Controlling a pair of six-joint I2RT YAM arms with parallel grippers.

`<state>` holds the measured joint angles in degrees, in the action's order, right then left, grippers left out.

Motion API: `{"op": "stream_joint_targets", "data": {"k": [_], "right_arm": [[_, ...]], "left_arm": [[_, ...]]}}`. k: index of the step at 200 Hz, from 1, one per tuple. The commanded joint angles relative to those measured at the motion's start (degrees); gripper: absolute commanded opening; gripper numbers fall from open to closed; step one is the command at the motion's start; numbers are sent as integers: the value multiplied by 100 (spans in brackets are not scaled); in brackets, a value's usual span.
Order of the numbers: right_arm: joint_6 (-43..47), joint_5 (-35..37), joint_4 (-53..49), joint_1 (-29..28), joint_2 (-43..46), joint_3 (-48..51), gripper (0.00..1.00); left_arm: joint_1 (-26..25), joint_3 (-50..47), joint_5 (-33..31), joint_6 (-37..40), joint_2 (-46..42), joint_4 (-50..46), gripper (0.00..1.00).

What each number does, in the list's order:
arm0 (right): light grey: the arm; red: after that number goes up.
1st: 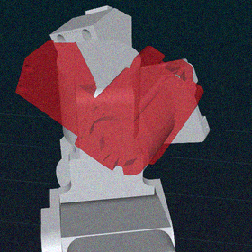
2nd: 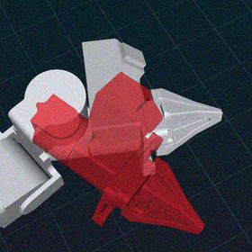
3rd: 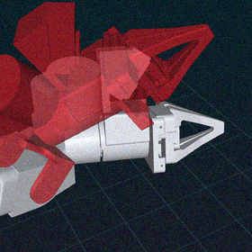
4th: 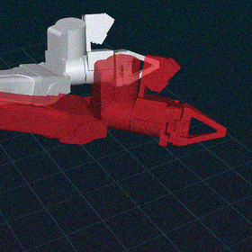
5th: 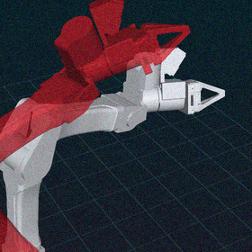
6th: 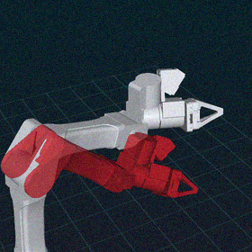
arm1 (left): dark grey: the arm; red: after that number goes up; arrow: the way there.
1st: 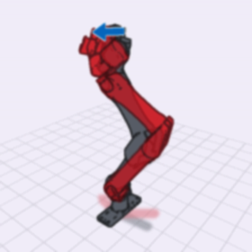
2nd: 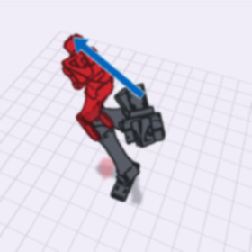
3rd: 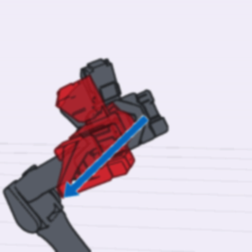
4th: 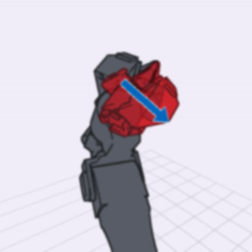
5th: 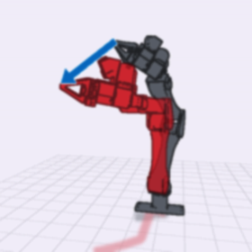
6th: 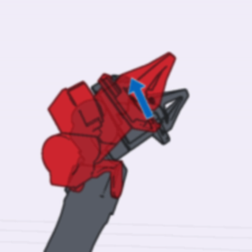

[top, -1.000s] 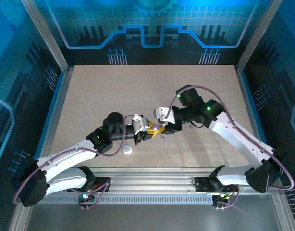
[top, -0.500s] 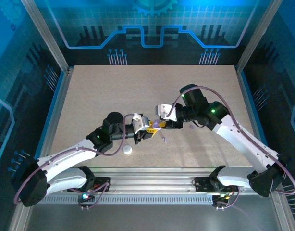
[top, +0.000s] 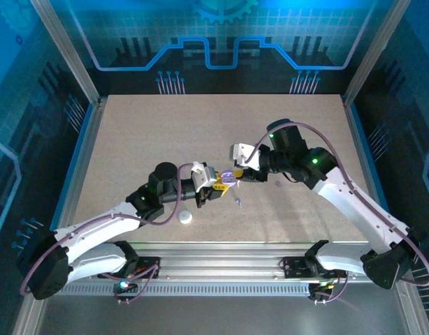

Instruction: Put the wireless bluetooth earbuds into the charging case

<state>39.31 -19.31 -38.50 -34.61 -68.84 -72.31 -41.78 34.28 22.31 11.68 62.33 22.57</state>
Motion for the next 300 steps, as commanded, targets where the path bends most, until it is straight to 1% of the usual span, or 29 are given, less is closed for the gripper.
{"op": "stream_joint_targets", "data": {"k": [1,22,41,57,74,88,111,125,161,201,242,300], "right_arm": [[-675,-82,202,131,286,-28,45],[-1298,73,117,141,392,23,45],[-1916,314,-102,113,415,99,47],[-2573,653,-280,52,411,214,49],[-3110,828,-461,9,371,438,49],[-3511,995,-582,-36,270,660,48],[-4426,1296,-774,-106,3,823,47],[-4956,1432,-846,-140,-208,909,45],[-5843,1728,-798,-273,-720,1093,43],[-6442,1857,-781,-422,-1389,997,41],[-6705,1983,-909,-530,-1878,859,41],[-6910,1930,-1058,-565,-2375,666,41]], "left_arm": [[123,-181,-323,-455,45,348,15],[316,-326,-459,-833,11,552,15],[397,-452,-665,-964,-81,669,15],[399,-482,-912,-957,-191,524,15],[402,-513,-1231,-905,-335,287,15],[399,-573,-1478,-876,-473,126,15],[399,-675,-1843,-909,-755,-148,15],[399,-775,-1941,-911,-931,-248,15],[399,-905,-2055,-896,-1185,-439,15],[399,-949,-2072,-940,-1249,-468,15],[401,-959,-2070,-914,-1241,-468,15],[399,-954,-2115,-878,-1356,-667,14]]}}
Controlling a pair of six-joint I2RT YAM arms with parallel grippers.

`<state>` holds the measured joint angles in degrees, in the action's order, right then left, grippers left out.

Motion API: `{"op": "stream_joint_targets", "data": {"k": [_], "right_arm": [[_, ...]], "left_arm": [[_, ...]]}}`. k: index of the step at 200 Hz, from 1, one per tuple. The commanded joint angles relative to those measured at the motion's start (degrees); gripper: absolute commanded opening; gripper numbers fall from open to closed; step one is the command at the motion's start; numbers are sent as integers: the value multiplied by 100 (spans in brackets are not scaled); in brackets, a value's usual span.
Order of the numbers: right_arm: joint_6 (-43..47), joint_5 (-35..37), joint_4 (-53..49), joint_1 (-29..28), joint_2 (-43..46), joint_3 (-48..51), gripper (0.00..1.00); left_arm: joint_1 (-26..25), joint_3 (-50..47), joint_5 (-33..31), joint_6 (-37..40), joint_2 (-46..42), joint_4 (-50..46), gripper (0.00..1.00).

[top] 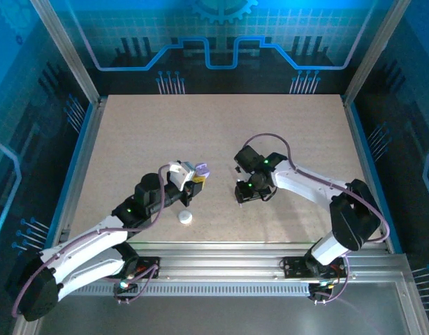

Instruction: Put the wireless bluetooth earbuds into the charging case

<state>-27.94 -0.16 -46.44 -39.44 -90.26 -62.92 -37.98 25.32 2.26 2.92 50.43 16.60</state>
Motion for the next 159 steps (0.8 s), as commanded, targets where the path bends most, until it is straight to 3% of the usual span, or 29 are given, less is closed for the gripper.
{"op": "stream_joint_targets", "data": {"k": [1,159], "right_arm": [[-185,11,-272,-91,-244,-278,41],[-185,9,-709,-130,-1444,-1091,39]], "left_arm": [[18,-60,-111,-6,-175,-70,14],[18,-128,-329,-32,-544,-421,14]]}}
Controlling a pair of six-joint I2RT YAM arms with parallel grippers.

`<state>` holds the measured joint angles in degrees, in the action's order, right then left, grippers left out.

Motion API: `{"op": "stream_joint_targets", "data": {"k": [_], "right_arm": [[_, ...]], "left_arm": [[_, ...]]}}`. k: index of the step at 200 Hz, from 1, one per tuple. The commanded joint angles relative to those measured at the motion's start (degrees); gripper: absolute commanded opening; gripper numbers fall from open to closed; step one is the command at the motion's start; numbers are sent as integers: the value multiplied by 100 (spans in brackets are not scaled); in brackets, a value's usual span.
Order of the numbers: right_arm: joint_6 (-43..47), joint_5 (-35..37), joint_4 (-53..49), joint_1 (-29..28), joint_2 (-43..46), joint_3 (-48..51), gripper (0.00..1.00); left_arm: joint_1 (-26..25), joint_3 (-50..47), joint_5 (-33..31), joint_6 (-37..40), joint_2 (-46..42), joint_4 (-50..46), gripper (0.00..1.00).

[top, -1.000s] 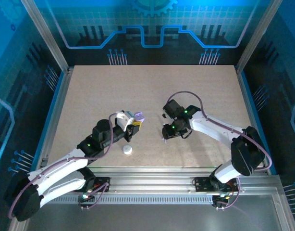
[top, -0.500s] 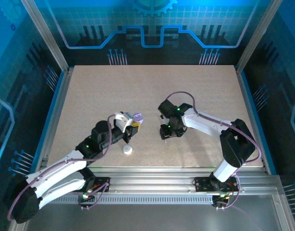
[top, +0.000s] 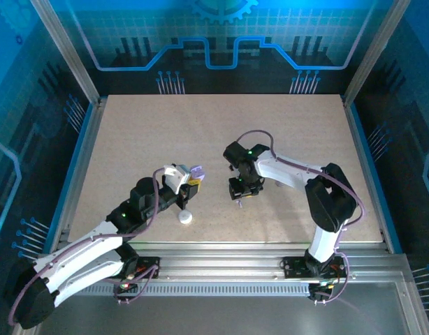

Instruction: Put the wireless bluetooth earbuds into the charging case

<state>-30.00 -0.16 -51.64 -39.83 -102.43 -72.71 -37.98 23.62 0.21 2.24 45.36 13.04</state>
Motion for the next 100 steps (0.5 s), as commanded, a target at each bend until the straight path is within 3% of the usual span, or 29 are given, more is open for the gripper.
{"op": "stream_joint_targets", "data": {"k": [1,100], "right_arm": [[20,4,-189,-92,-234,-116,39],[126,-17,-13,-117,-825,-321,35]], "left_arm": [[18,40,-125,38,-36,-64,14],[23,32,-116,47,-41,-108,14]]}}
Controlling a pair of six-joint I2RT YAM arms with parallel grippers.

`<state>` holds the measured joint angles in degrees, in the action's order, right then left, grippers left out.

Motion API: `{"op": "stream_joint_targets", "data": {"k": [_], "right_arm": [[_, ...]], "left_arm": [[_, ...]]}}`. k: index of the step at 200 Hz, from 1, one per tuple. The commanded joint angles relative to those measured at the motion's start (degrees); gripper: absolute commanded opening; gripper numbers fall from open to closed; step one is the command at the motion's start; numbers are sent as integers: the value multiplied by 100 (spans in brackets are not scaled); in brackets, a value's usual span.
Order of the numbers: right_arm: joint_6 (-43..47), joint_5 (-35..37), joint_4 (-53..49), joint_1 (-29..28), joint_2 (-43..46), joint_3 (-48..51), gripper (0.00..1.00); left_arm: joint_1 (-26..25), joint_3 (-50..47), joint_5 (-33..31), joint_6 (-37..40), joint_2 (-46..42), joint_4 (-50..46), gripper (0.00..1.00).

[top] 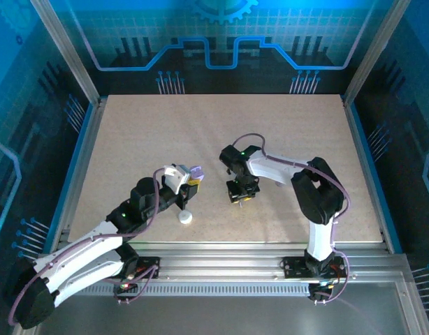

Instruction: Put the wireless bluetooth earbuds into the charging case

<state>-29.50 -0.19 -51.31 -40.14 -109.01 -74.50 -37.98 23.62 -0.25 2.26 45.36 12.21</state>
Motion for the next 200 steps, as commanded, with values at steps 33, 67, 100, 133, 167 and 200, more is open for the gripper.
{"op": "stream_joint_targets", "data": {"k": [33,67,100,133,167,200], "right_arm": [[110,36,-45,-82,-260,-217,34],[144,23,77,-82,-310,-212,33],[164,103,58,-92,-375,-232,31],[163,189,68,-93,-419,-214,29],[172,289,95,-102,-454,-205,26],[175,342,108,-118,-490,-188,23]], "left_arm": [[25,32,-65,64,-37,-25,14],[25,23,-19,73,-39,-17,15],[27,11,-8,76,-34,-8,15],[27,3,-12,82,-36,-8,15],[34,11,-4,81,-36,-15,15],[37,6,-18,90,-37,-29,15]]}}
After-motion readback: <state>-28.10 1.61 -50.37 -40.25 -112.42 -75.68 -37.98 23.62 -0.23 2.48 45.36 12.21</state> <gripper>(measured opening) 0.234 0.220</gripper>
